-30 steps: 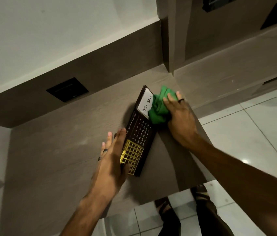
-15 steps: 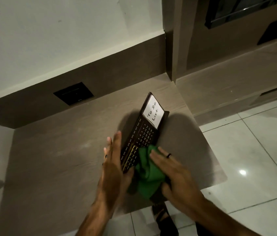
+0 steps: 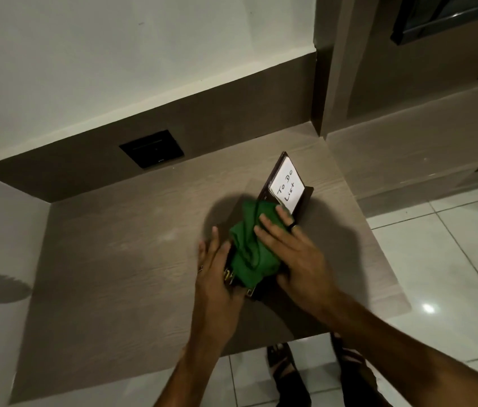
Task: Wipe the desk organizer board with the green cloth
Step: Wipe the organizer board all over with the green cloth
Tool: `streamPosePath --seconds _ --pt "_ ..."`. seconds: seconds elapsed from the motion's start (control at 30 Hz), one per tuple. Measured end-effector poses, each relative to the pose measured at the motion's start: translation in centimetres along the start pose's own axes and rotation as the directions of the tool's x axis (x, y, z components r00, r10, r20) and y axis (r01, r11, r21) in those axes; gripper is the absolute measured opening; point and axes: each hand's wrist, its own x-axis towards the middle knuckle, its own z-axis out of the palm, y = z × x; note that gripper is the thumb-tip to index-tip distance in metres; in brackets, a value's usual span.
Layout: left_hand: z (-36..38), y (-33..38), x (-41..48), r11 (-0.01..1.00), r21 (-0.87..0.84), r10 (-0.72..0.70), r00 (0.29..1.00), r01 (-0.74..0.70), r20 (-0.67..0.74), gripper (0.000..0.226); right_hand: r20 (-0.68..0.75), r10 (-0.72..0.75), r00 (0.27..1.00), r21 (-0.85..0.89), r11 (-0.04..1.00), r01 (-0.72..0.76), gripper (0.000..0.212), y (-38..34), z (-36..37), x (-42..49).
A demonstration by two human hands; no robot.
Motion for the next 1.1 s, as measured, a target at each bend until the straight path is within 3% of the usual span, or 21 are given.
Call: streamPosePath --seconds 0.03,0.1,0.17,0.23,0.33,0.43,0.5,0.53,0.57,0.63,0.7,0.77,0.93,1.0,1.1 --pt "0.1 -0.2 0.0 1.000 0.011 -0.008 1.000 0.008 -0.007 0.077 0.014 -0.016 1.000 -0.033 0.999 0.017 0.078 0.0 -0.1 0.1" --pt "0.0 0.3 -0.3 0.992 -0.111 -0.068 0.997 0.064 -0.026 0.072 0.085 -0.214 0.973 -0.100 0.970 0.222 0.074 -0.4 0.7 -0.3" --pt "-0.2 0.3 -0.3 0.992 -0.115 -0.061 0.998 0.059 -0.020 0.069 0.150 -0.371 0.917 -0.125 0.912 0.390 0.065 -0.7 0.7 -0.3" --pt "-0.1 -0.2 0.0 1.000 -0.003 -0.020 1.000 0.020 -0.013 0.071 0.127 -0.338 0.933 -0.127 0.927 0.353 0.070 0.3 -0.9 1.7" --pt "-0.1 -0.5 0.1 0.997 0.074 -0.018 0.999 0.020 -0.032 0.083 0.010 -0.095 0.995 -0.200 0.975 0.095 0.076 2.5 -4.3 5.8" --pt "-0.1 -0.7 0.1 0.996 0.086 0.007 1.000 -0.006 -0.015 0.084 -0.069 0.069 0.995 -0.209 0.974 -0.082 0.062 3.2 -5.0 7.9" --pt "0.0 -0.8 0.0 0.997 0.080 -0.011 1.000 0.011 -0.005 0.081 -0.037 0.032 0.999 -0.093 0.995 -0.035 0.040 0.8 -3.1 6.6" --pt "-0.1 -0.8 0.0 0.998 0.054 -0.032 0.999 0.031 0.003 0.078 0.021 -0.083 0.996 -0.096 0.992 0.085 0.038 -0.8 -2.0 5.6" --pt "-0.1 -0.7 0.0 0.999 0.020 -0.047 0.999 0.046 0.006 0.075 0.111 -0.239 0.965 -0.133 0.958 0.253 0.044 -2.1 -1.5 4.6" --pt "-0.2 -0.7 0.1 0.999 0.000 -0.032 0.999 0.032 0.008 0.069 0.232 -0.332 0.914 -0.127 0.922 0.367 0.055 -2.2 -2.0 4.5" --pt "-0.2 -0.5 0.3 0.998 0.037 -0.045 0.999 0.045 0.004 0.074 0.100 -0.229 0.968 -0.105 0.965 0.240 0.049 1.2 -3.7 6.4" --pt "-0.2 -0.4 0.1 0.996 0.073 -0.055 0.999 0.054 0.003 0.081 -0.048 0.001 0.999 -0.088 0.996 -0.005 0.053 4.1 -5.4 8.4" --pt "-0.3 -0.1 0.0 0.991 0.106 -0.091 0.996 0.088 0.022 0.080 -0.227 0.283 0.932 0.055 0.959 -0.278 0.081 5.4 -3.5 8.8" --pt "-0.4 0.2 0.1 0.989 0.111 -0.100 0.995 0.097 0.025 0.078 -0.229 0.282 0.932 0.083 0.959 -0.270 0.089 4.2 -0.6 4.9" --pt "-0.6 0.6 0.1 0.992 0.098 -0.084 0.996 0.081 0.031 0.073 -0.077 0.039 0.996 -0.069 0.997 -0.044 0.078 3.3 2.7 -1.8"
